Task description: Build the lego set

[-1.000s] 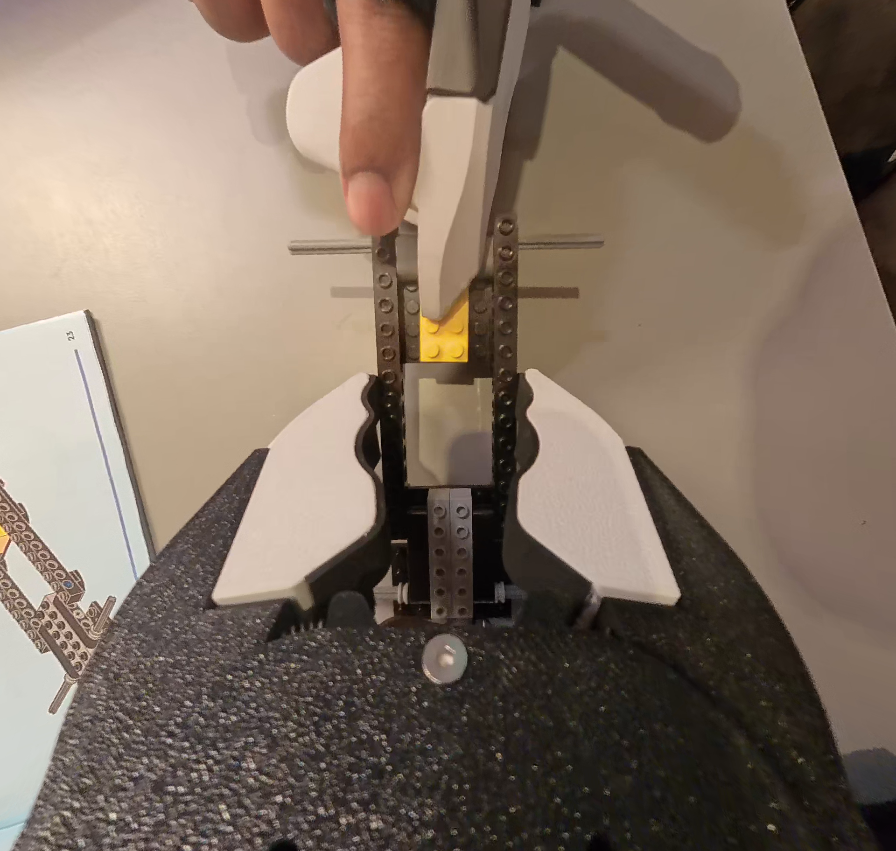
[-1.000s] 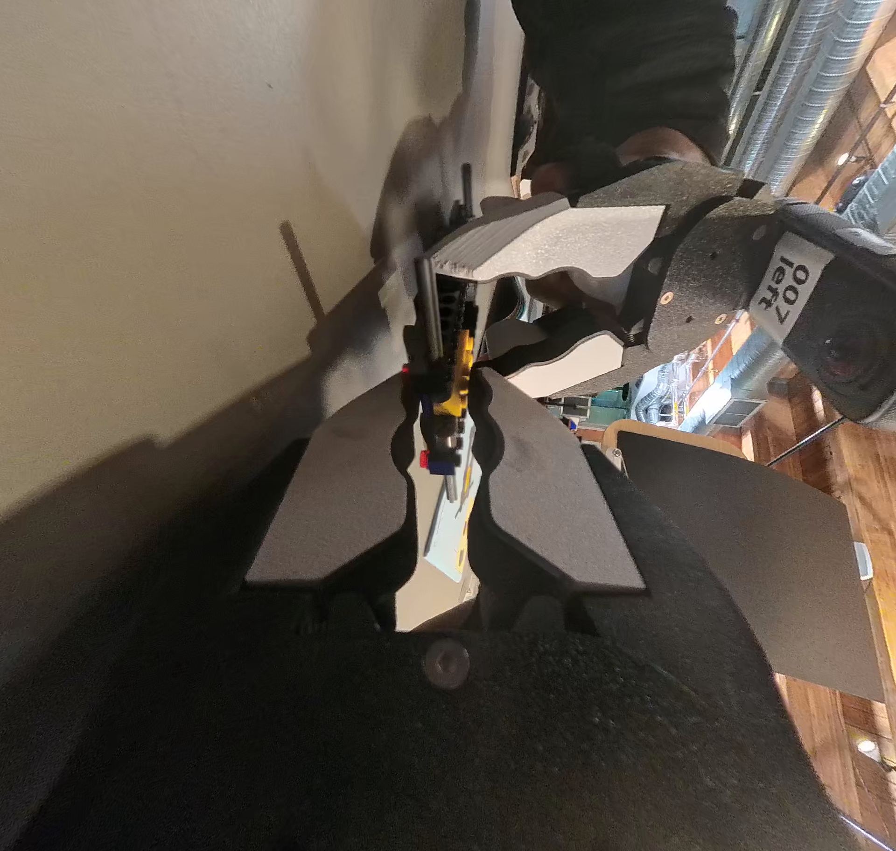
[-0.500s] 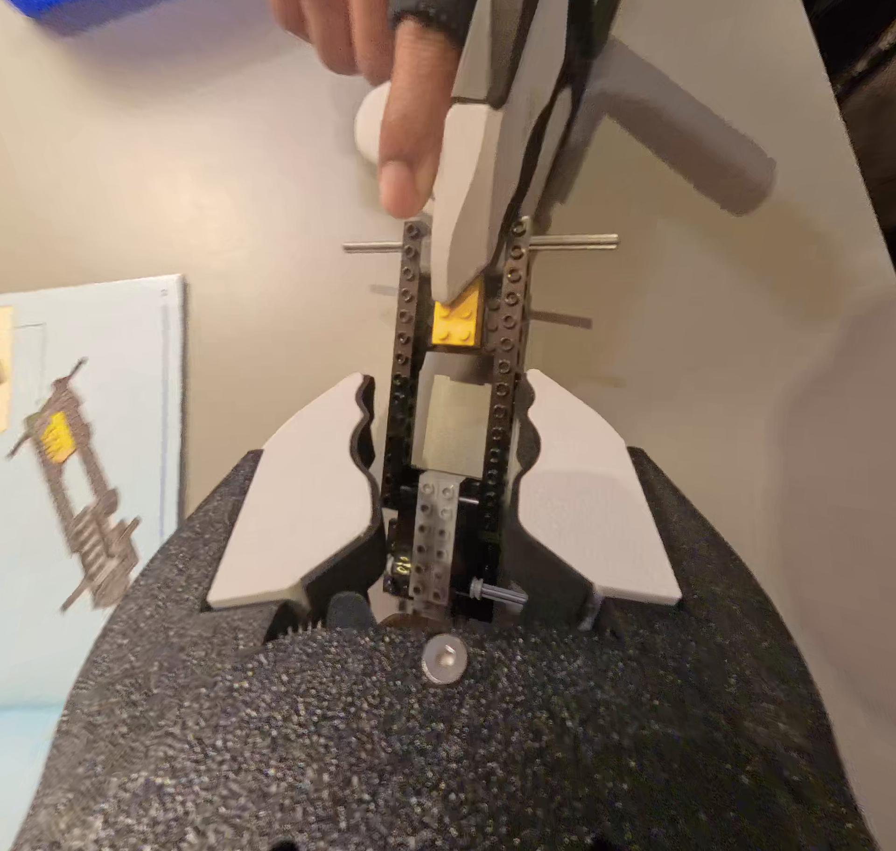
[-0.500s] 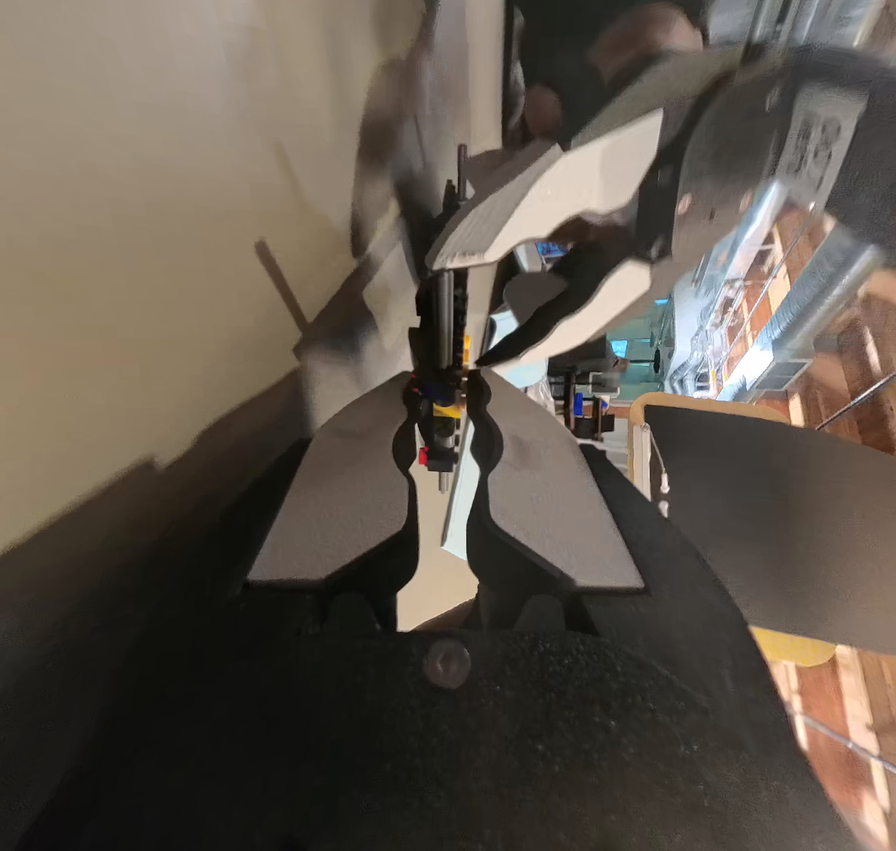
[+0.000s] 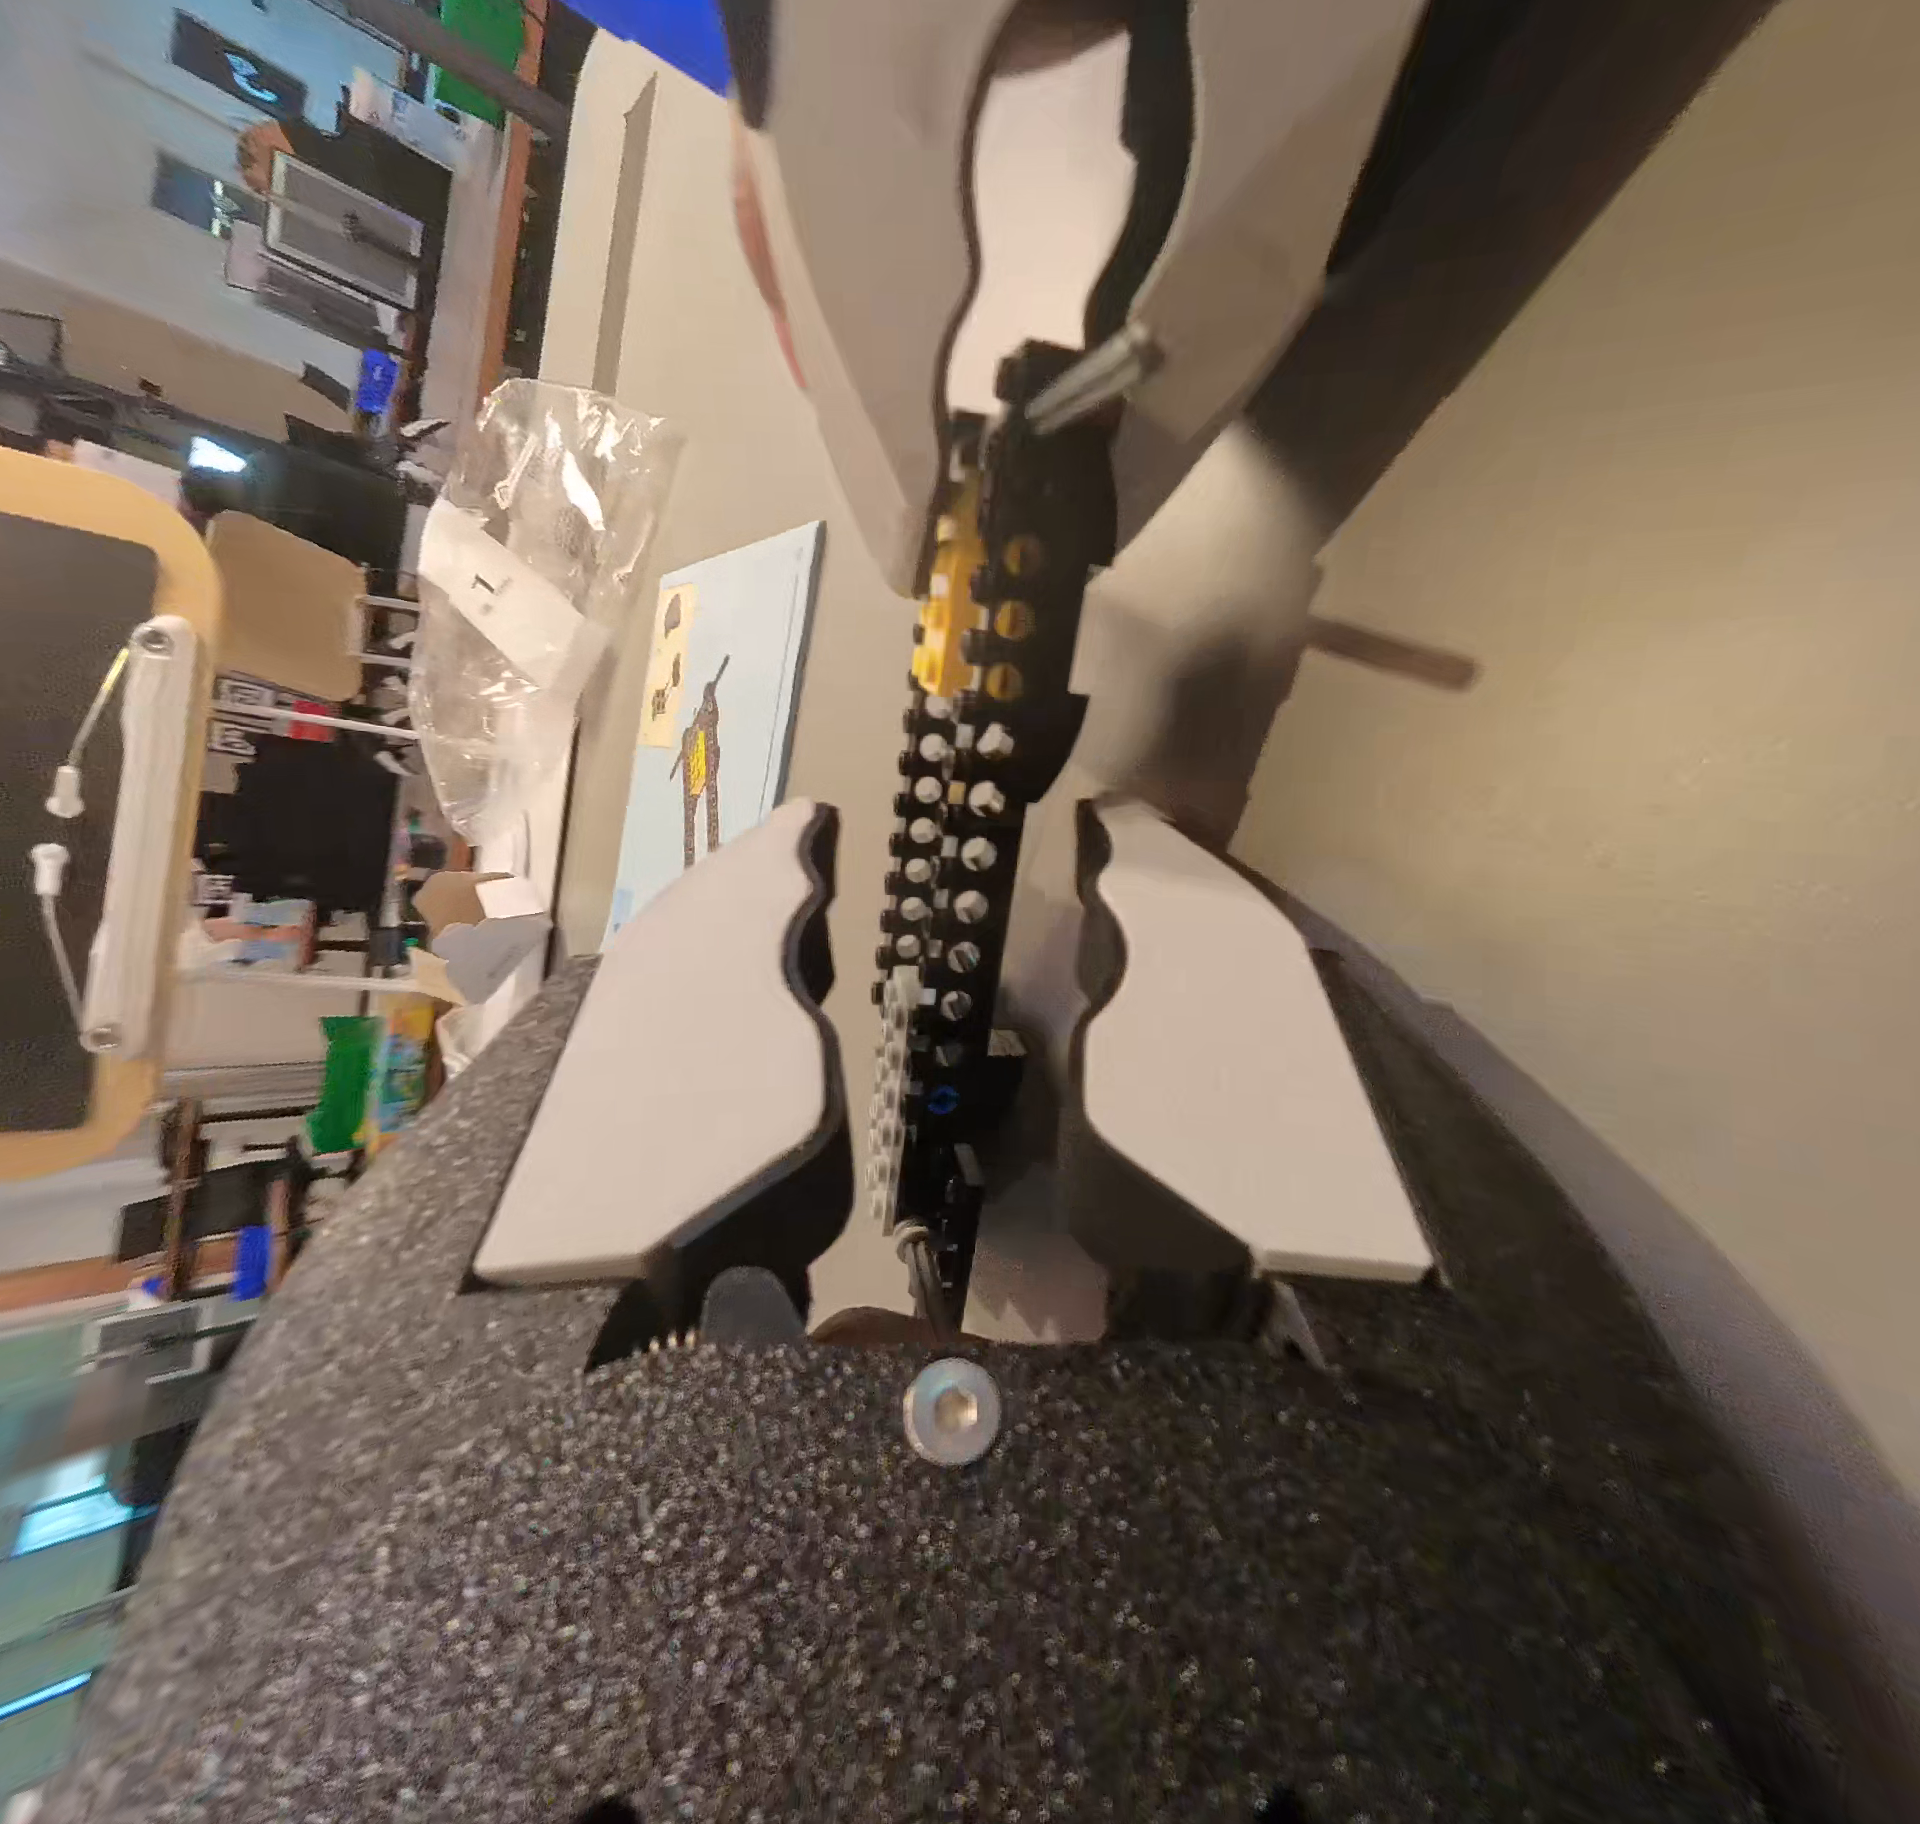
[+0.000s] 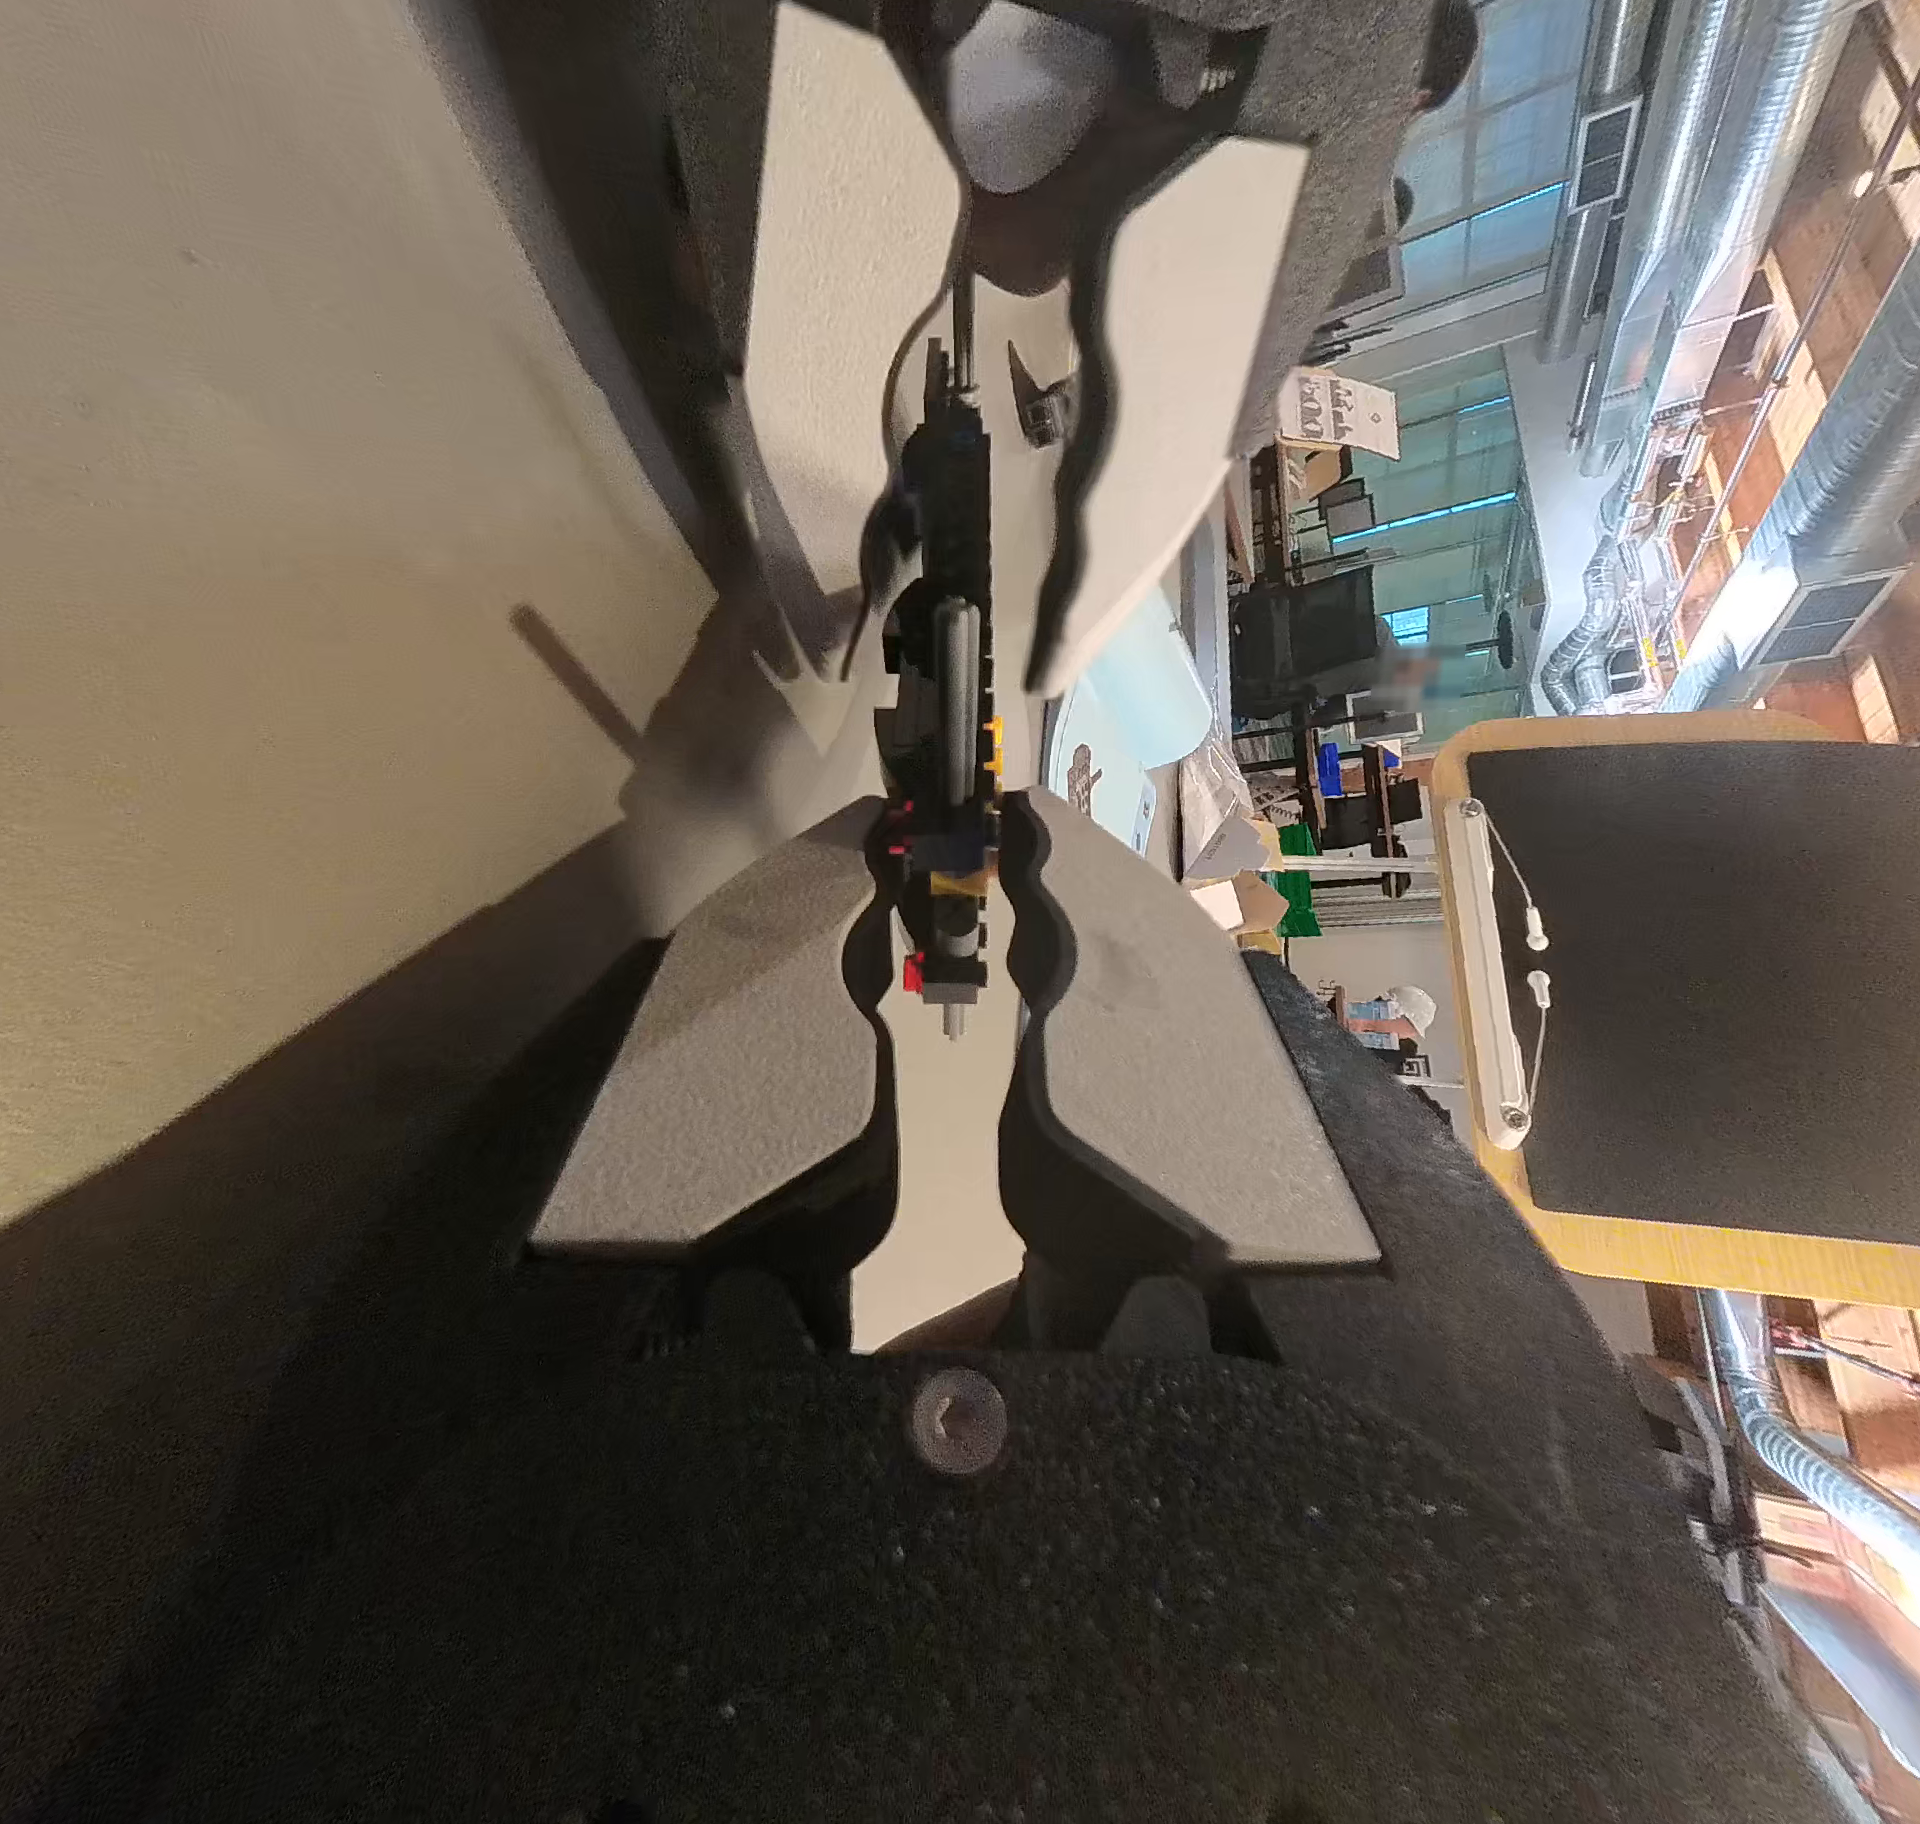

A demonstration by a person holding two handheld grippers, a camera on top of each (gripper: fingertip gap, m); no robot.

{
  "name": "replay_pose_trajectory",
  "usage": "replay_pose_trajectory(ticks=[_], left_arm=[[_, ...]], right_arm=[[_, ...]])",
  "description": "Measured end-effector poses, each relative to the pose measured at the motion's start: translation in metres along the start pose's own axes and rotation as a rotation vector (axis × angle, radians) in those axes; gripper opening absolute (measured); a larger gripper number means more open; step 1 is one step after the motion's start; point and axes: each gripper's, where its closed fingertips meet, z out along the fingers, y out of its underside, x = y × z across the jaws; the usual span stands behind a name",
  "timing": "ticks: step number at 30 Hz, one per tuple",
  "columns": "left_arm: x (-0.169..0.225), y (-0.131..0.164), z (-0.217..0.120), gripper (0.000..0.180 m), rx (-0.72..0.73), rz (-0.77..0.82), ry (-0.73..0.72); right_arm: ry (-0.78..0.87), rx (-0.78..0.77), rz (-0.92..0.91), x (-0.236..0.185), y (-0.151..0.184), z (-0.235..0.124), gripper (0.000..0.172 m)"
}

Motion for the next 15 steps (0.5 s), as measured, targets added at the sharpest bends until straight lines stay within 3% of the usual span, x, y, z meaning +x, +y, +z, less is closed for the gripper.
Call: replay_pose_trajectory(ticks=[4,15], left_arm=[[0.0001,0.0002,0.0007,0.01,-0.003,0.038,-0.055],[-0.0004,-0.0049,0.0015,0.008,0.003,0.134,-0.148]], right_arm=[[0.015,0.0,-0.009,0.0001,-0.0015,-0.0017,0.017],[0.042,0.015,-0.038,-0.0028,-0.0016,-0.0072,0.017]])
